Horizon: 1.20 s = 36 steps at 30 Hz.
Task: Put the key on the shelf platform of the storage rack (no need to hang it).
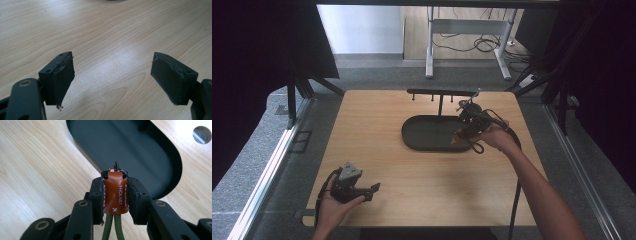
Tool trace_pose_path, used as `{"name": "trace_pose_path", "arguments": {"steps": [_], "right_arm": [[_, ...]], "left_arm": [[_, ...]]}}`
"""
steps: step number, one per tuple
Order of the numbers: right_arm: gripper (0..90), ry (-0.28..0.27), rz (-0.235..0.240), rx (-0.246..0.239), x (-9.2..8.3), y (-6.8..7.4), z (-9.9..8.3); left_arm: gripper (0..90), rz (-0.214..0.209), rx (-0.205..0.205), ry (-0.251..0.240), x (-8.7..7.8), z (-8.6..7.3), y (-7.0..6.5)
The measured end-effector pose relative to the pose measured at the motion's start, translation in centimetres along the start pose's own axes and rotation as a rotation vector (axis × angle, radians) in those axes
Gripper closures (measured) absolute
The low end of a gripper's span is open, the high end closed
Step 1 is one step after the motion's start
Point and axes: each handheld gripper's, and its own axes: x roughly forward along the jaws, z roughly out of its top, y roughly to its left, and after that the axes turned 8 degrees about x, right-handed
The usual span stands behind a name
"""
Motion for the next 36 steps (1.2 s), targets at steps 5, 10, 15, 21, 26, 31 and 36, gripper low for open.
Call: {"name": "trace_pose_path", "arguments": {"steps": [5, 10, 15, 21, 26, 31, 36], "right_arm": [[67.9, -0.002, 0.001, -0.018, 0.8, 0.2, 0.7], [67.9, 0.0, -0.001, -0.039, 1.7, 0.2, 1.4], [67.8, -0.001, 0.002, -0.063, 2.5, 0.3, 2.3], [67.8, -0.001, 0.007, -0.09, 3.5, 0.5, 3.4], [67.8, 0.006, 0.008, -0.101, 4.3, 0.7, 3.9], [67.7, 0.011, 0.008, -0.11, 5.2, 0.8, 4.3], [67.7, 0.015, 0.003, -0.125, 5.8, 0.7, 4.4]], "left_arm": [[19.1, -0.001, 0.0, -0.001, -0.1, 0.0, 0.0], [19.1, -0.002, 0.004, 0.005, 0.0, 0.0, 0.0], [19.1, -0.004, 0.0, 0.002, 0.1, 0.0, 0.0], [19.4, -0.004, 0.002, 0.007, 0.0, -0.2, 0.2], [19.5, -0.002, -0.001, 0.005, -0.1, -0.3, 0.3], [19.5, 0.0, -0.012, 0.003, -0.1, -0.4, 0.3], [19.5, -0.002, -0.006, 0.008, -0.1, -0.4, 0.3]]}}
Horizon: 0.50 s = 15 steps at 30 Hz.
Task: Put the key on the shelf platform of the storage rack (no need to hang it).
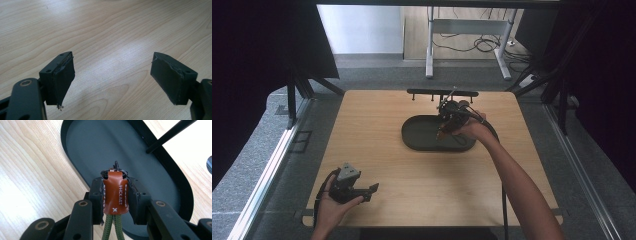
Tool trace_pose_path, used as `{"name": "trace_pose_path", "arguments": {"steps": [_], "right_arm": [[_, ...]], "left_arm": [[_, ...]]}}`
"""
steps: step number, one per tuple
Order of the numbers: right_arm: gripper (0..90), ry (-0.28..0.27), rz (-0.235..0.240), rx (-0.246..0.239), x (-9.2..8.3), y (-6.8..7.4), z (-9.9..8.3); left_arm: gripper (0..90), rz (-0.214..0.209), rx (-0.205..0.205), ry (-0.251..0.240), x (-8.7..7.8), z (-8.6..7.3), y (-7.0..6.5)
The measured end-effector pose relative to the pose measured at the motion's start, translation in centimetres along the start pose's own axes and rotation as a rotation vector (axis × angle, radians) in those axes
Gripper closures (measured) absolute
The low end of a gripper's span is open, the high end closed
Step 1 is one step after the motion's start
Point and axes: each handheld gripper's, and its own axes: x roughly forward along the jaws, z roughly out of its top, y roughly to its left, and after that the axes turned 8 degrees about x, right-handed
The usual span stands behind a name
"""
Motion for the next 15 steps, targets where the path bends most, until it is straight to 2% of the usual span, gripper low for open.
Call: {"name": "trace_pose_path", "arguments": {"steps": [15], "right_arm": [[67.6, 0.01, -0.004, -0.016, 2.3, -0.5, -0.2]], "left_arm": [[19.5, 0.002, 0.001, 0.008, 0.1, -0.1, 0.1]]}}
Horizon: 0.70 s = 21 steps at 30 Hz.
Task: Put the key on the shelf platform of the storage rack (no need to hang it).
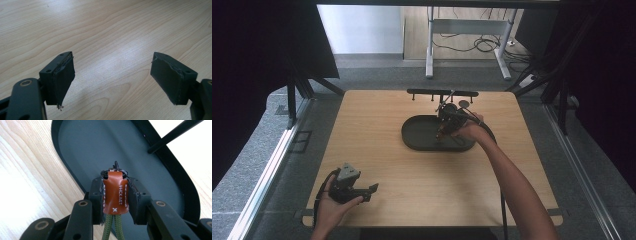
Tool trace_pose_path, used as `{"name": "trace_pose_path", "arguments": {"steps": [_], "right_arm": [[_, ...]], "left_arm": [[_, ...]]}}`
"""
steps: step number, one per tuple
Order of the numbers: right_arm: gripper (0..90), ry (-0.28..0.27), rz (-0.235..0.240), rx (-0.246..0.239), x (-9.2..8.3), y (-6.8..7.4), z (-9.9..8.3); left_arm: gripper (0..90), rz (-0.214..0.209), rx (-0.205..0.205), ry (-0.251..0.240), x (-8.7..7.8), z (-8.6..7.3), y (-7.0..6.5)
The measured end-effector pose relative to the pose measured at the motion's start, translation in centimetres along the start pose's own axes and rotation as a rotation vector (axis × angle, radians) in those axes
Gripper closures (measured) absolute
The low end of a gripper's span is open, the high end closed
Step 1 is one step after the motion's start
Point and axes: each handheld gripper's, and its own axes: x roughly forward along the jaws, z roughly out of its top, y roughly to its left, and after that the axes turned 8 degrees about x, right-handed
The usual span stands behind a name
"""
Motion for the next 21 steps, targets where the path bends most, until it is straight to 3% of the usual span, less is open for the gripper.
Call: {"name": "trace_pose_path", "arguments": {"steps": [21], "right_arm": [[67.3, 0.004, -0.033, -0.064, 2.7, -0.8, -0.3]], "left_arm": [[19.6, 0.001, -0.001, 0.008, 0.1, -0.2, 0.3]]}}
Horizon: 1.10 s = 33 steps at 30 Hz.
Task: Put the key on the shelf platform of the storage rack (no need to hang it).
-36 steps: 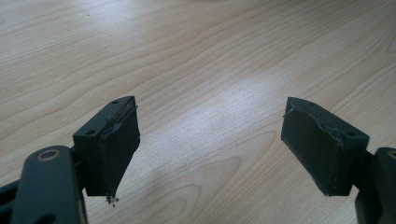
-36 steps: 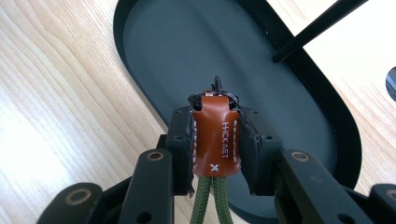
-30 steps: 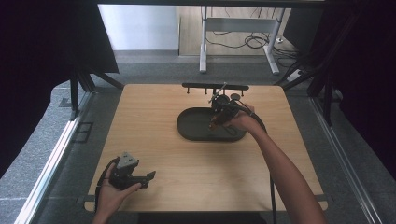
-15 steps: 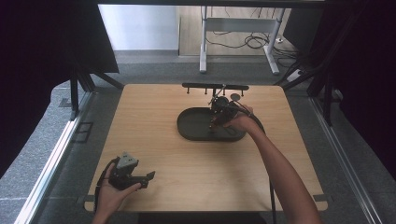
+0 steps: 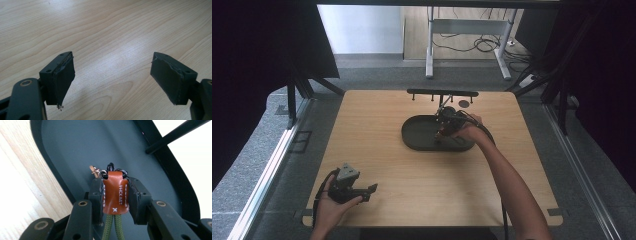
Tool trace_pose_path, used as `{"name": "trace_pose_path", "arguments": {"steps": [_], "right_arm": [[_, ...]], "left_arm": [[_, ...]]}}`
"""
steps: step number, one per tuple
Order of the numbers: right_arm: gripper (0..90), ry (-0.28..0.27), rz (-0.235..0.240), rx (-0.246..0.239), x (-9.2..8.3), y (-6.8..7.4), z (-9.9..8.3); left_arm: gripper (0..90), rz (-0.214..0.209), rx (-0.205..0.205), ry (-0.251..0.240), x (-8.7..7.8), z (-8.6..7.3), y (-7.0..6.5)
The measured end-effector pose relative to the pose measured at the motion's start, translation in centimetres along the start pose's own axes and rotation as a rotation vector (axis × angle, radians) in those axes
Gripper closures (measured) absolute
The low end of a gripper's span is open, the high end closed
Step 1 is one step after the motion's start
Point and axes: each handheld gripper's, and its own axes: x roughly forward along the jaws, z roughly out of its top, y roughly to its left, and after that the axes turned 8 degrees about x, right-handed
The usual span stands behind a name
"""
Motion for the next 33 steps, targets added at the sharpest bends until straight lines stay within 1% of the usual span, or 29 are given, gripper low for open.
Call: {"name": "trace_pose_path", "arguments": {"steps": [2, 6, 14, 16, 18, 19, 21, 24, 27, 33], "right_arm": [[67.2, -0.012, 0.007, -0.001, 0.15, -0.18, -0.14], [67.0, -0.024, 0.005, -0.008, 0.2, -0.25, -0.19], [66.4, -0.037, -0.013, -0.017, 0.29, -0.48, -0.19], [66.1, -0.042, -0.018, -0.025, 0.34, -0.5, -0.18], [65.6, -0.043, -0.024, -0.03, 0.36, -0.47, -0.14], [65.2, -0.044, -0.032, -0.041, 0.39, -0.52, -0.1], [64.5, -0.039, -0.044, -0.044, 0.39, -0.56, -0.06], [59.2, -0.035, -0.05, -0.063, 0.37, -0.65, -0.07], [57.7, -0.015, -0.064, -0.077, 0.47, -0.53, -0.2], [57.7, -0.029, -0.059, -0.086, 0.07, -0.27, -0.29]], "left_arm": [[19.6, 0.002, -0.005, 0.003, 0.04, 0.0, -0.06], [19.6, -0.001, -0.003, 0.006, 0.13, 0.0, -0.1], [19.6, -0.001, -0.004, 0.005, 0.1, -0.04, -0.05], [19.6, -0.002, -0.004, 0.005, 0.13, -0.03, -0.07], [19.7, -0.002, -0.004, 0.006, 0.13, -0.03, -0.07], [19.6, -0.003, -0.004, 0.006, 0.13, -0.04, -0.05], [19.6, -0.002, -0.004, 0.006, 0.09, -0.05, -0.03], [19.6, -0.003, -0.004, 0.005, 0.05, -0.04, -0.02], [19.9, -0.003, -0.003, 0.006, 0.07, -0.04, -0.04], [19.9, -0.003, -0.002, 0.007, 0.12, -0.02, -0.08]]}}
